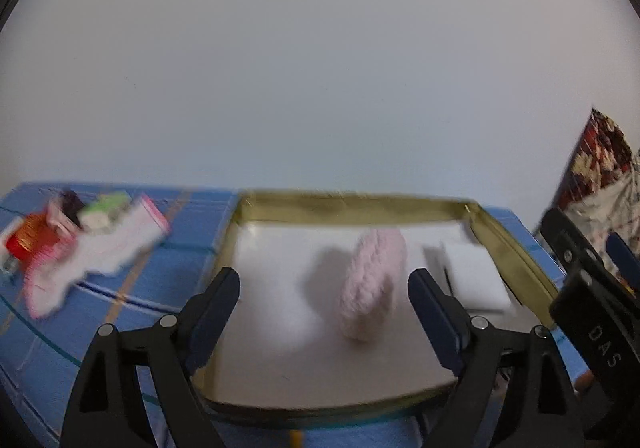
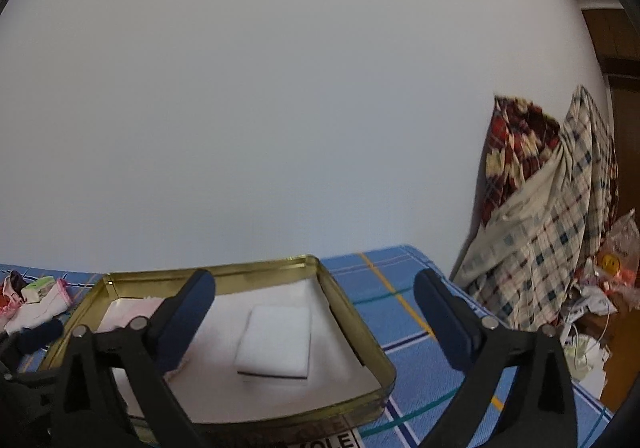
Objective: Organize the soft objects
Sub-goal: 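Carry the pink sock and white sponge into the gold tin and release both, then move the right tool back to the pile and grasp the white pink-trimmed towel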
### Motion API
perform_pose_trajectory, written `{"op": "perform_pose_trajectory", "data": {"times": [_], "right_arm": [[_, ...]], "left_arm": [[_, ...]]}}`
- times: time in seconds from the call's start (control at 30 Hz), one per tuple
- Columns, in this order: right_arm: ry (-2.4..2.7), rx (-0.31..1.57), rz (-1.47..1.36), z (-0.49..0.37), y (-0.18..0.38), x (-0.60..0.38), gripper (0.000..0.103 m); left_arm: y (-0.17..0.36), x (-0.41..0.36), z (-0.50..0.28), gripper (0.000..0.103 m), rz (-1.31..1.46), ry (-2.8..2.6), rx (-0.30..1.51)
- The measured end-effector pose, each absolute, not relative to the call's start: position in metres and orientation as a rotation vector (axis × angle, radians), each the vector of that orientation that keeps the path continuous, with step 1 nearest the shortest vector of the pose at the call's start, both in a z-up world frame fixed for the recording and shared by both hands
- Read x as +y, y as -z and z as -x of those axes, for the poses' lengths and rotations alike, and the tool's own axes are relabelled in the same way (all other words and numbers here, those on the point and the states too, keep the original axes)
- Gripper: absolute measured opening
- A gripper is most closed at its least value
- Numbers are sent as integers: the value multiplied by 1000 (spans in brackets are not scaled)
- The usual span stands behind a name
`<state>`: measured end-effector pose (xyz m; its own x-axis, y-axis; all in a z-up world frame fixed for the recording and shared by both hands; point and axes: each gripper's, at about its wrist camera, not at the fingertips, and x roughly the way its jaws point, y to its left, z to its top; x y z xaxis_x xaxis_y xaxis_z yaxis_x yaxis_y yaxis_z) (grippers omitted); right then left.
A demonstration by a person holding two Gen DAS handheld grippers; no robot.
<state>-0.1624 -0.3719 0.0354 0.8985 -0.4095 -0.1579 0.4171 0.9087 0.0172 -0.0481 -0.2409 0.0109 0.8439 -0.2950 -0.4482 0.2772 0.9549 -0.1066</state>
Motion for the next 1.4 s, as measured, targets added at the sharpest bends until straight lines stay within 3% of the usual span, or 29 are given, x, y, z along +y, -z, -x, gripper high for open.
{"op": "perform_pose_trajectory", "data": {"times": [0.17, 1.17, 1.4], "right_arm": [[444, 103, -47, 170, -39, -373, 101], [533, -30, -116, 211, -41, -350, 103], [480, 31, -139, 210, -40, -329, 103]], "left_arm": [[-21, -232, 55, 88, -31, 228, 341], [-20, -184, 74, 88, -36, 226, 330], [-18, -154, 66, 88, -40, 219, 352]]}}
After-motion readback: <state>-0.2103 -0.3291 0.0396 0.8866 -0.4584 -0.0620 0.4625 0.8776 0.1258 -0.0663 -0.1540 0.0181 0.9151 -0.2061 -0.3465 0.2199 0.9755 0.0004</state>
